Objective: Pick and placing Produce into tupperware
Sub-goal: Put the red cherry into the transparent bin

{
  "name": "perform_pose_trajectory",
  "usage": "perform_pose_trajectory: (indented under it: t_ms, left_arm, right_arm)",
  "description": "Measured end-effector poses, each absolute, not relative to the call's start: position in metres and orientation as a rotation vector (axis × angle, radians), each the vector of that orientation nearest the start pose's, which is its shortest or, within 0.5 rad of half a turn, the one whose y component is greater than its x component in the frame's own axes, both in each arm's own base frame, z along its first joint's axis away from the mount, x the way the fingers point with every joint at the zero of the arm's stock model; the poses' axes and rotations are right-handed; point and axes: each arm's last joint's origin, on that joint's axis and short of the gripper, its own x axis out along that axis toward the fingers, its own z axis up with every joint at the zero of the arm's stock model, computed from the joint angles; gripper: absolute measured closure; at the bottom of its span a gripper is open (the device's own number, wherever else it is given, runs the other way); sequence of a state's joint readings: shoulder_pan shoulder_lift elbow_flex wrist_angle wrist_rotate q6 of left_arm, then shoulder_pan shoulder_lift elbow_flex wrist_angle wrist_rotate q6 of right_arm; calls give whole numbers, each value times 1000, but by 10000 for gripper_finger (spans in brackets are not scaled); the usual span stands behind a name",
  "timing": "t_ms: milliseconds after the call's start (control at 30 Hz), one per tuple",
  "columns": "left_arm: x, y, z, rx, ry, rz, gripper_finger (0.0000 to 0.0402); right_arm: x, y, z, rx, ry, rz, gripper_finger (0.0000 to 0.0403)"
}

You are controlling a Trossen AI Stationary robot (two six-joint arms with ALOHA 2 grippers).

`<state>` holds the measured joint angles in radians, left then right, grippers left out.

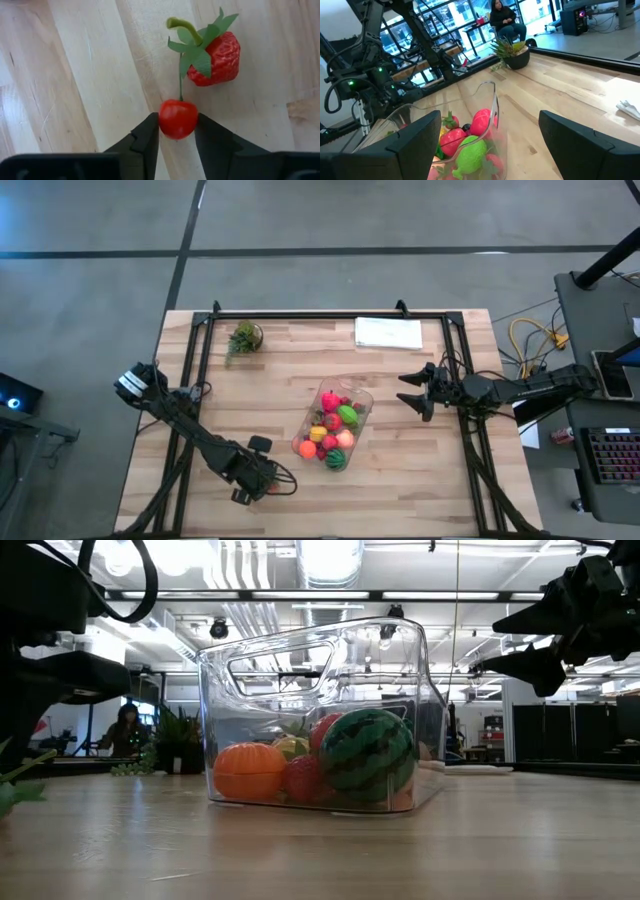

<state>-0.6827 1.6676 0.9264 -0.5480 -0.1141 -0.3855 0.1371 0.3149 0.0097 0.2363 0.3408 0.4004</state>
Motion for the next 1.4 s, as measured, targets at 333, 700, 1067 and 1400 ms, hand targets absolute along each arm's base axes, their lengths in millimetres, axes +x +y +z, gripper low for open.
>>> perform_pose_trajectory:
  t_ms: [333, 700, 1067, 1400]
  left_arm:
    - [229, -180, 159, 178, 1237, -210, 310]
    - [214, -155, 247, 207, 1037, -46, 311]
    - [256, -80, 318, 50, 693, 139, 311]
    - [322, -53, 284, -83, 854, 57, 293]
  right_arm:
    - [116, 6, 162, 382, 25, -214, 75]
    - [116, 6, 162, 382, 25, -214, 75]
    - [116, 6, 162, 382, 25, -214, 75]
    - [116, 6, 162, 382, 26, -214, 75]
